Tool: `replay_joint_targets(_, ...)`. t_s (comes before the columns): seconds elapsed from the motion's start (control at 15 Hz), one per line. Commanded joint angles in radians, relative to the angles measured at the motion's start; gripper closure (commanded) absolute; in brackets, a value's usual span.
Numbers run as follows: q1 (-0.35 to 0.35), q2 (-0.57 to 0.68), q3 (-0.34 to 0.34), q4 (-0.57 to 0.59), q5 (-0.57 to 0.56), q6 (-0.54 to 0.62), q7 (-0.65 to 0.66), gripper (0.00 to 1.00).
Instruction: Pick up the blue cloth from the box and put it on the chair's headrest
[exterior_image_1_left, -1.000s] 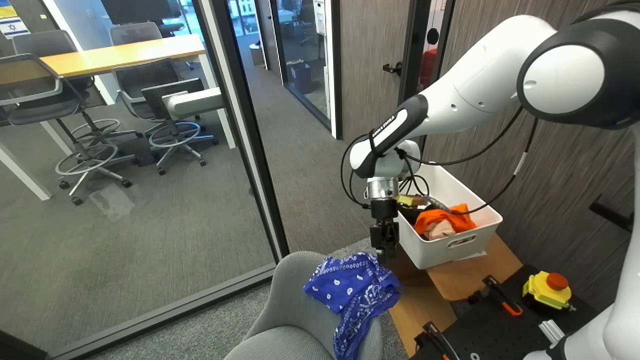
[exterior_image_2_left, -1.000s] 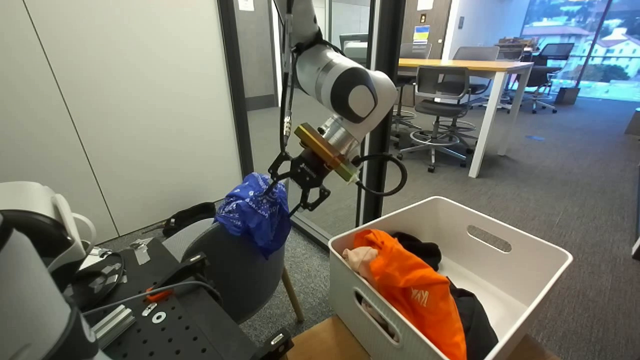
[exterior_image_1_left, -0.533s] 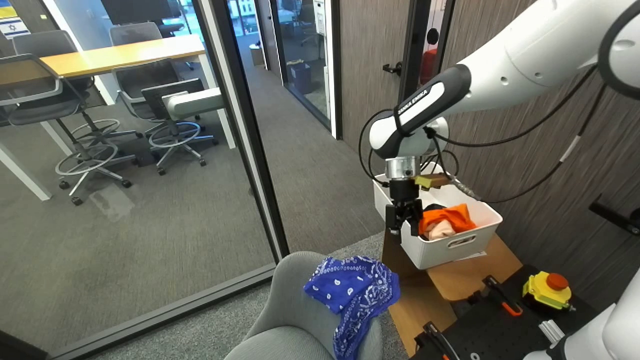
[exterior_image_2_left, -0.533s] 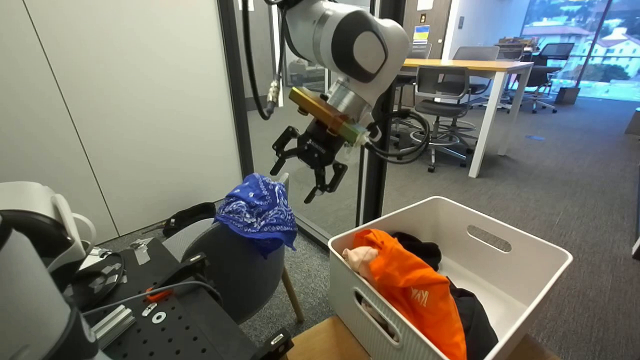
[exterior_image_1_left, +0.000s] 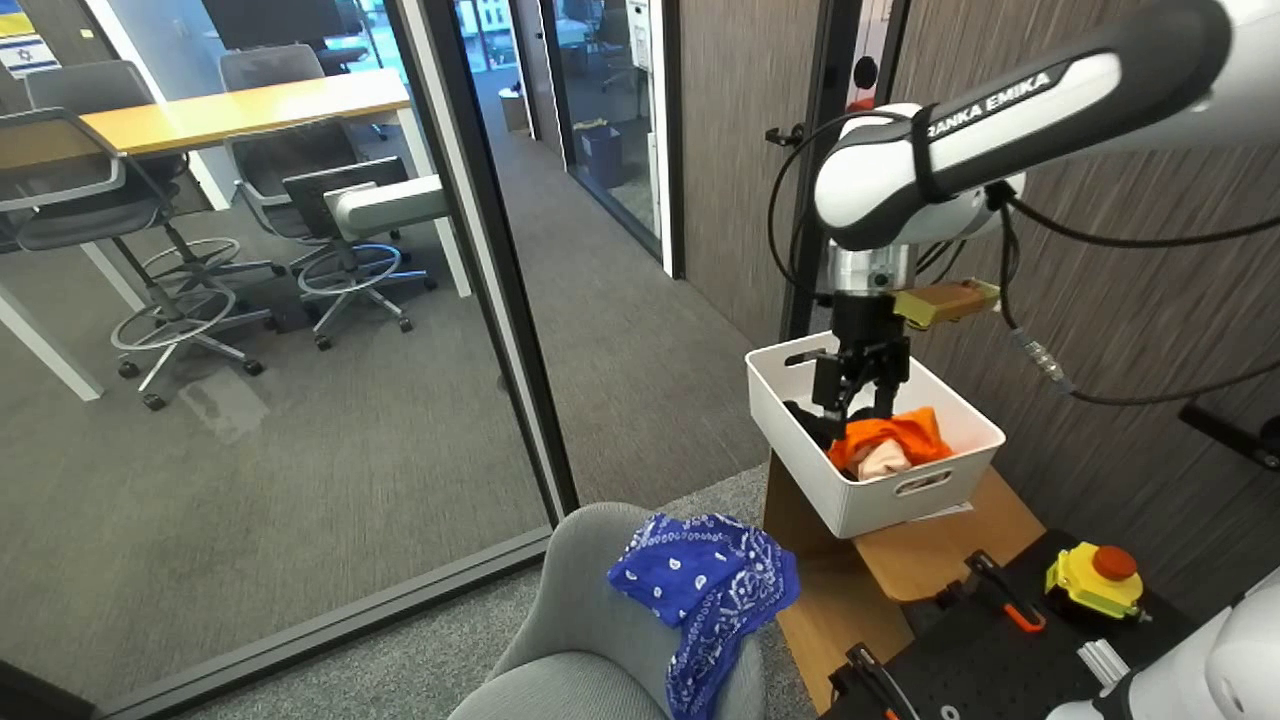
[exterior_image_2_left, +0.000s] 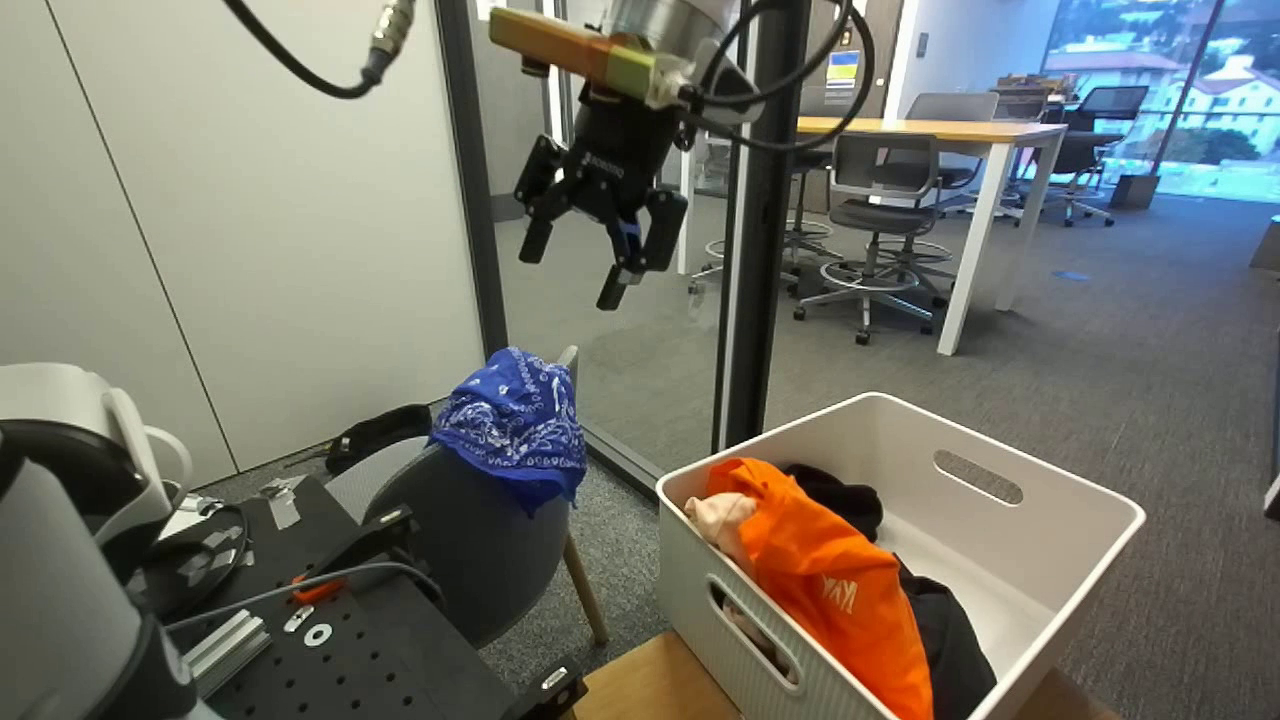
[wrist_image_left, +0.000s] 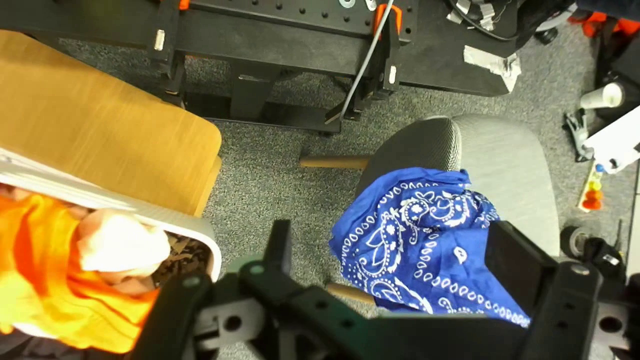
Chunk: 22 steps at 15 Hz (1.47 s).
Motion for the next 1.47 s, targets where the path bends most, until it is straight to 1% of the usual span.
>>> replay_joint_targets(0.0, 0.012, -0.252, -0.008, -0.093, -0.043, -0.022, 0.110, 0.00)
replay_joint_targets(0.27, 0.002, -0.481, 0.003, -0.129, -0.096, -0.090, 0.220, 0.00)
replay_joint_targets(0.67, -0.013, -0.814, 0.005, -0.138, -0.145, -0.336, 0.313, 0.00)
replay_joint_targets(0.8, -0.017, -0.859, -0.009, -0.130, -0.156, -0.395, 0.318, 0.00)
replay_joint_targets(0.93, -0.018, -0.881, -0.030, -0.136, -0.158, -0.428, 0.311, 0.00)
replay_joint_targets(1.4, -0.046, -0.899, -0.087, -0.183, -0.153, -0.434, 0.304, 0.00)
